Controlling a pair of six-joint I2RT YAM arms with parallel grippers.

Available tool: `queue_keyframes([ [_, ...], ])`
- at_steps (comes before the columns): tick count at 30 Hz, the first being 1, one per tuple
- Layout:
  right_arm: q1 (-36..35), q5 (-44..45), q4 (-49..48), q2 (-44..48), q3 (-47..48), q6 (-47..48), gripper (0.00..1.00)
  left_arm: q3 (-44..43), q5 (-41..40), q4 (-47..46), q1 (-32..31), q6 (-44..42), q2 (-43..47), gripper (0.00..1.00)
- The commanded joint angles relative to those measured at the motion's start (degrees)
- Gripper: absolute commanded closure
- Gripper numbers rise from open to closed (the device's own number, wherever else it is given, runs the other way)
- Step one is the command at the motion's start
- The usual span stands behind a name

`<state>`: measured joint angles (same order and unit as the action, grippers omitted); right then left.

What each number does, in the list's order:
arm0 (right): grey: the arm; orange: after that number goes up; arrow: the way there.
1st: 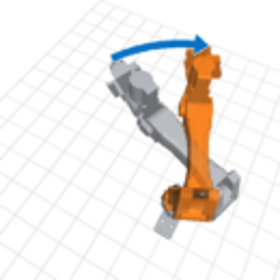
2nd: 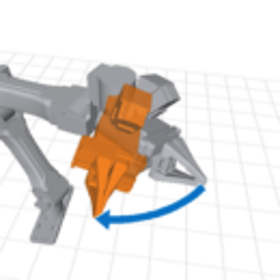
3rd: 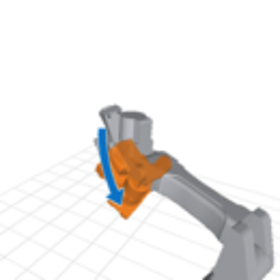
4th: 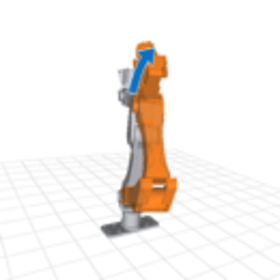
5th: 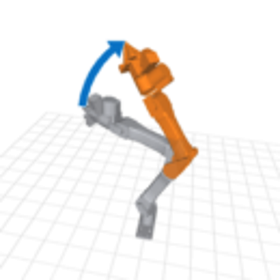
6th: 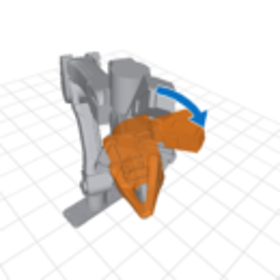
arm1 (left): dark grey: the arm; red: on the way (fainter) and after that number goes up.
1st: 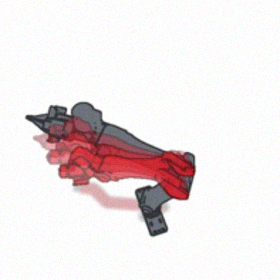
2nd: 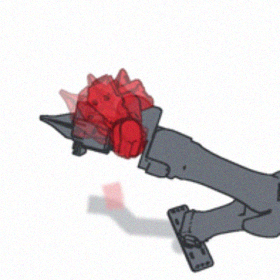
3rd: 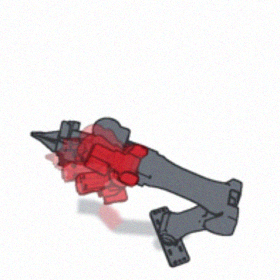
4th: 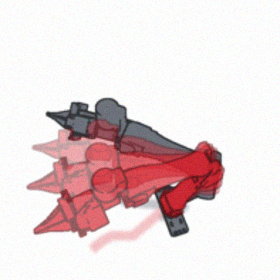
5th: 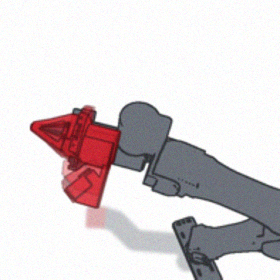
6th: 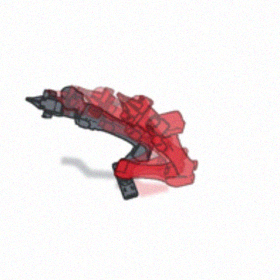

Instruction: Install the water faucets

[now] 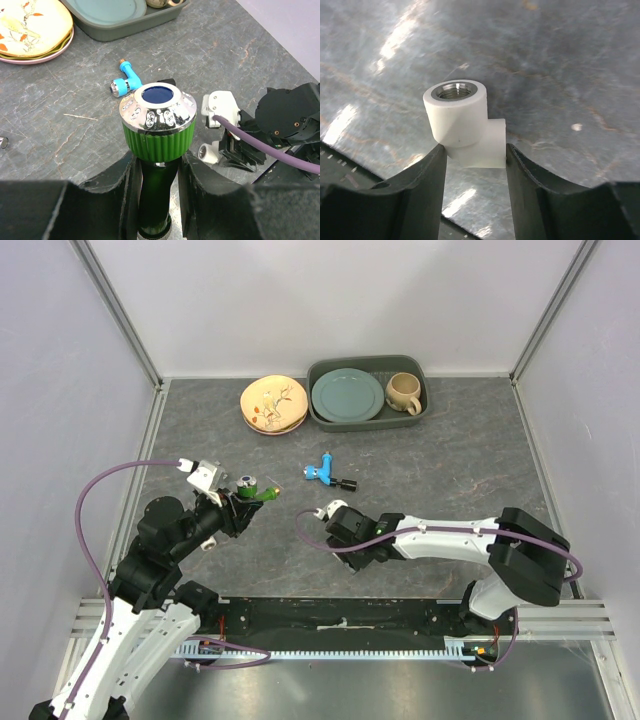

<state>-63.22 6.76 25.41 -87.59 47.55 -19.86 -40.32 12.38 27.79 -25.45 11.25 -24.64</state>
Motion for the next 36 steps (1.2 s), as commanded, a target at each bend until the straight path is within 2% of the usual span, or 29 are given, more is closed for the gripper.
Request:
queue_keyframes([
  [1,-0.06,14.22,2.88,-1.79,4.21,-0.71,0.59,-0.20,0.98,-1.34,0.40,-1.67,-0.14,0.98],
  [6,-0.06,22.41,6.05,-4.07,7.64,0.43,0.61,-0.12,0.89,-1.34,0.32,-1.67,0.03,0.98],
  [19,-0.15,24.87,7.54,-5.66,10.80,2.45,0.68,-0.20,0.80,-1.34,0.40,-1.66,0.12,0.98],
  [25,-2.78,35.32,14.92,-12.86,17.30,1.93,0.68,-0.11,0.01,-1.34,0.40,-1.58,0.65,0.98],
  [30,-6.65,39.99,18.53,-19.71,20.83,0.44,0.64,-0.11,-1.04,-1.34,0.32,-1.66,1.53,0.98],
  [36,-10.43,42.28,19.68,-22.09,22.41,0.26,0.54,-0.11,-1.83,-1.34,0.40,-1.49,2.23,0.98],
])
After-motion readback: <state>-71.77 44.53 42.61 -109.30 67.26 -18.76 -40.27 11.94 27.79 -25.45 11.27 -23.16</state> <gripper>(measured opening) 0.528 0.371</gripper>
